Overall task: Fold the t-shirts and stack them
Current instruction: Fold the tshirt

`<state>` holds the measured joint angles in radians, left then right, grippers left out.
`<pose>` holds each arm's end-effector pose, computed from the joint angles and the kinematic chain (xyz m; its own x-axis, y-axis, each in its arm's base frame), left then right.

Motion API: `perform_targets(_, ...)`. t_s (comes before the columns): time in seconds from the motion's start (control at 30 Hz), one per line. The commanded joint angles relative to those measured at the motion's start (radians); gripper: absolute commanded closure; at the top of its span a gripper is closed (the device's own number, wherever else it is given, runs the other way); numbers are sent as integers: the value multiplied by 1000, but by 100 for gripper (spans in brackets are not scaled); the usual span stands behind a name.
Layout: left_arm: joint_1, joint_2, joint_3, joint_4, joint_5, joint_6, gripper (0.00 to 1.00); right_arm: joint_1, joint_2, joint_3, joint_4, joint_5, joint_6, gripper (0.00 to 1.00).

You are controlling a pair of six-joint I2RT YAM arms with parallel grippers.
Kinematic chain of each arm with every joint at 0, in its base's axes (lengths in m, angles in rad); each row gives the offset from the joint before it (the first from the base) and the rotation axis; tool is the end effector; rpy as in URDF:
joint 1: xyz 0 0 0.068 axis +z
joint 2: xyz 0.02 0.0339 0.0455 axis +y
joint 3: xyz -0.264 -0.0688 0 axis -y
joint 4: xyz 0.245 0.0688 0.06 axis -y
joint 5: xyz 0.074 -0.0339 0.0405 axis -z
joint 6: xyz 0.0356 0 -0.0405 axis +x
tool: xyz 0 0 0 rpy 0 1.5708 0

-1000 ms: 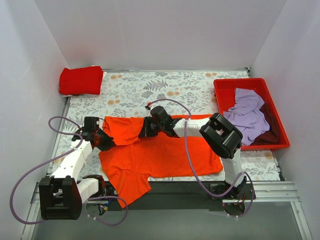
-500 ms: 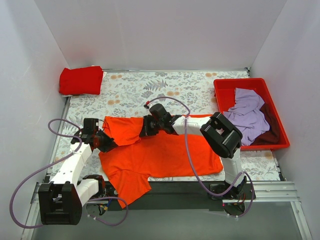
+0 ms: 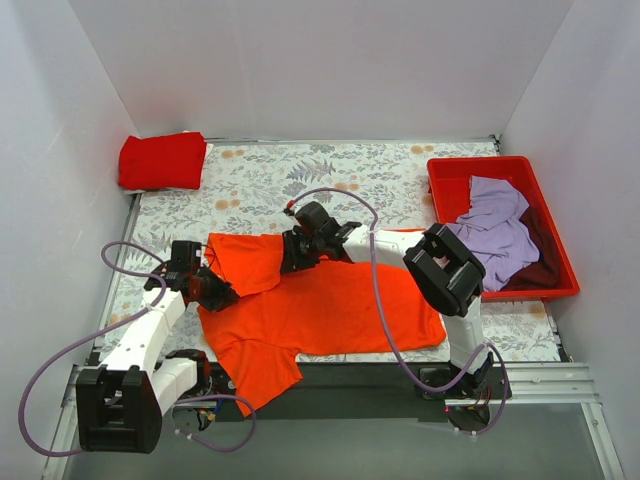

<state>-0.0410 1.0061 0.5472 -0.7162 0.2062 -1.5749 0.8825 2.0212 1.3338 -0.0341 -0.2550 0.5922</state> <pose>0.1665 -0.0141 0.1813 -0.1152 -0.9749 0.1905 -0.9224 0.0338 -0.3847 0.2750 0.3485 0.1705 -0.8324 -0.1618 -0.5300 -0.4857 0.6734 0.5573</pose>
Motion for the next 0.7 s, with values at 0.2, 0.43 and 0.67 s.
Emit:
perform_targets(0.2, -2, -18, 187, -68, -183, 32, 61, -108, -239, -51, -220, 195, -239, 58)
perform_targets(0.43, 9, 228, 299, 121, -341, 69, 41, -396, -397, -208, -237, 238, -360, 56)
perform_targets(0.67, 27, 483, 413, 201, -421, 101, 43, -557, -369, -231, -237, 218, -410, 56)
